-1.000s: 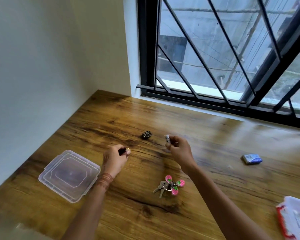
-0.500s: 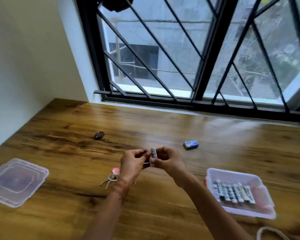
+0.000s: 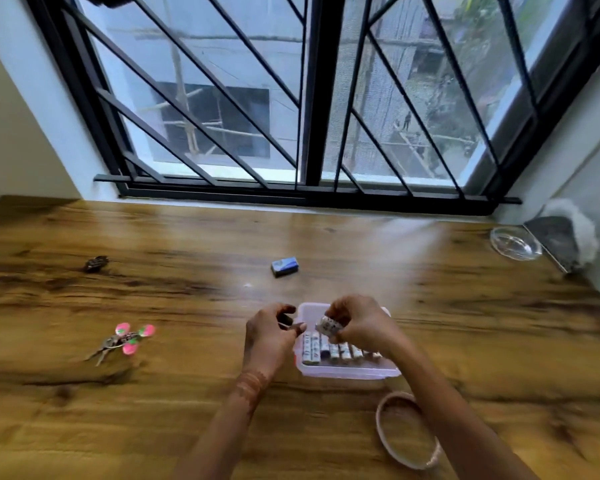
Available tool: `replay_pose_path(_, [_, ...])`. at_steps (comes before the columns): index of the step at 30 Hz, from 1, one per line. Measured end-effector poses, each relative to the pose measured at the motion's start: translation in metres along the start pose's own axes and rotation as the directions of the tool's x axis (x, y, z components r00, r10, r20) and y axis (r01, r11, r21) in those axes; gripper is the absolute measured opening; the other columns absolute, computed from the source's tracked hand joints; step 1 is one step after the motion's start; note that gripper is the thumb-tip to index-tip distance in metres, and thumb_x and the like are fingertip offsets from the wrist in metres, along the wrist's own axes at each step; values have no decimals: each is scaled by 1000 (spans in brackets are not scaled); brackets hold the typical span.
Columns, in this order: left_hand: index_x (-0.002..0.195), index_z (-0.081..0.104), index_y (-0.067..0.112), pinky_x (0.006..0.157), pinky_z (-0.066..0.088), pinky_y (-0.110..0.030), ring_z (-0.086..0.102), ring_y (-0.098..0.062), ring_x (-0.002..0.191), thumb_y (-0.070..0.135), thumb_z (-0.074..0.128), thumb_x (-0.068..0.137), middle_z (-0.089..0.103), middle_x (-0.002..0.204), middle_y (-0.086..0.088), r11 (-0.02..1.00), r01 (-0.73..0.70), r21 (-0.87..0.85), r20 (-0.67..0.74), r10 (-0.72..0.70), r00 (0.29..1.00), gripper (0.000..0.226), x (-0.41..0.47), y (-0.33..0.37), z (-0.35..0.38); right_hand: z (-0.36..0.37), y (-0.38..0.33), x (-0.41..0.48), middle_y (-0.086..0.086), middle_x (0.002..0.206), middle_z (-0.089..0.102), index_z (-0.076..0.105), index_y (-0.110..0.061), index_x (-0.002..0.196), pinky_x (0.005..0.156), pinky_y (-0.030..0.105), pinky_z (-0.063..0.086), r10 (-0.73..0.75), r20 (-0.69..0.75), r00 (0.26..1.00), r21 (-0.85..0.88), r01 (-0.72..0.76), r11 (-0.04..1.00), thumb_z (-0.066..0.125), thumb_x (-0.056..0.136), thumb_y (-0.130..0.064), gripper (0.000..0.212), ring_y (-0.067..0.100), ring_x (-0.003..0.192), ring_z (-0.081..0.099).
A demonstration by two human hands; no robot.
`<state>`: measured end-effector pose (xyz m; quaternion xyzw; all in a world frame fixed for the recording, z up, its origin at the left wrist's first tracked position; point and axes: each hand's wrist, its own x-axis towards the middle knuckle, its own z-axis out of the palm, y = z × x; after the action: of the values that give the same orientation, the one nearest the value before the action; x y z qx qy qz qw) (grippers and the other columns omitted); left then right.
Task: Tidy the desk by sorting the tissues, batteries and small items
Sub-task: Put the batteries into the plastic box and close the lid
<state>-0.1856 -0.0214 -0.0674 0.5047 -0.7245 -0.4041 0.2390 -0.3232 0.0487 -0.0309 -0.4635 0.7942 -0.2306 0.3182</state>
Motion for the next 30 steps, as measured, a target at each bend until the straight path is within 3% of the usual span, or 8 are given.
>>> replay_pose_path(3, [110, 65, 13, 74, 52, -26, 59, -13, 75, 19, 73, 76, 70, 92, -6, 1000, 10, 28, -16, -9, 1000, 36, -5, 1, 5, -1, 13, -7, 10, 104, 70, 66, -6, 107, 83, 35, 55, 2, 136, 991, -152, 19, 988, 68, 70, 6, 39, 21, 93, 65])
replay_pose_path(5, [110, 64, 12, 76, 54, -31, 61, -16, 77, 19, 74, 75, 67, 87, -4, 999, 33, 15, -18, -33, 999, 37, -6, 3, 5, 3, 17, -9, 10, 111, 67, 65, -7, 111, 89, 31, 51, -21, 171, 985, -211, 57, 976, 65, 73, 5, 39, 19, 101, 62])
replay_pose_path(7, [108, 64, 10, 77, 56, -35, 63, -18, 79, 18, 75, 74, 64, 83, -2, 998, 53, -16, -15, -53, 998, 36, -7, 3, 5, 7, 18, -10, 10, 115, 66, 64, -6, 113, 91, 28, 49, -50, 170, 984, -217, 86, 972, 59, 78, 6, 38, 19, 105, 60])
replay_pose_path(12, [104, 66, 9, 75, 53, -26, 60, -14, 76, 16, 74, 75, 66, 84, -3, 998, 66, -24, -17, -66, 998, 31, -9, 3, 4, 19, 15, -10, 9, 117, 65, 63, -8, 115, 93, 27, 47, -97, 132, 987, -161, 118, 980, 60, 80, 3, 37, 18, 108, 60])
replay_pose_path(17, [106, 65, 12, 80, 54, -30, 62, -16, 81, 19, 74, 75, 69, 92, -5, 995, 103, -8, 8, -103, 995, 33, -8, 5, 3, 14, 21, -9, 11, 109, 68, 66, -4, 108, 91, 29, 49, -95, 110, 989, -138, 110, 984, 68, 74, 1, 35, 18, 102, 62])
replay_pose_path(21, [109, 65, 12, 80, 54, -29, 62, -15, 83, 18, 73, 76, 70, 96, -7, 993, 120, -11, 20, -120, 993, 34, -7, 7, 3, 4, 34, -10, 6, 105, 70, 69, -9, 103, 83, 27, 52, -42, 77, 996, -201, 57, 978, 68, 72, 1, 33, 12, 93, 62])
replay_pose_path(25, [110, 64, 12, 82, 54, -31, 62, -15, 85, 18, 73, 77, 69, 97, -7, 992, 124, -12, 20, -123, 992, 35, -8, 7, 4, -2, 40, -13, 7, 103, 71, 71, -9, 100, 85, 35, 54, -32, 75, 997, -257, 50, 965, 63, 74, 4, 30, 16, 93, 65])
replay_pose_path(30, [110, 63, 11, 83, 55, -34, 62, -16, 86, 18, 72, 78, 69, 100, -8, 992, 128, -1, 22, -128, 992, 35, -8, 7, 4, -1, 38, -14, 8, 94, 72, 73, -9, 91, 78, 33, 57, -39, 70, 997, -253, 56, 966, 64, 75, 5, 23, 17, 83, 67])
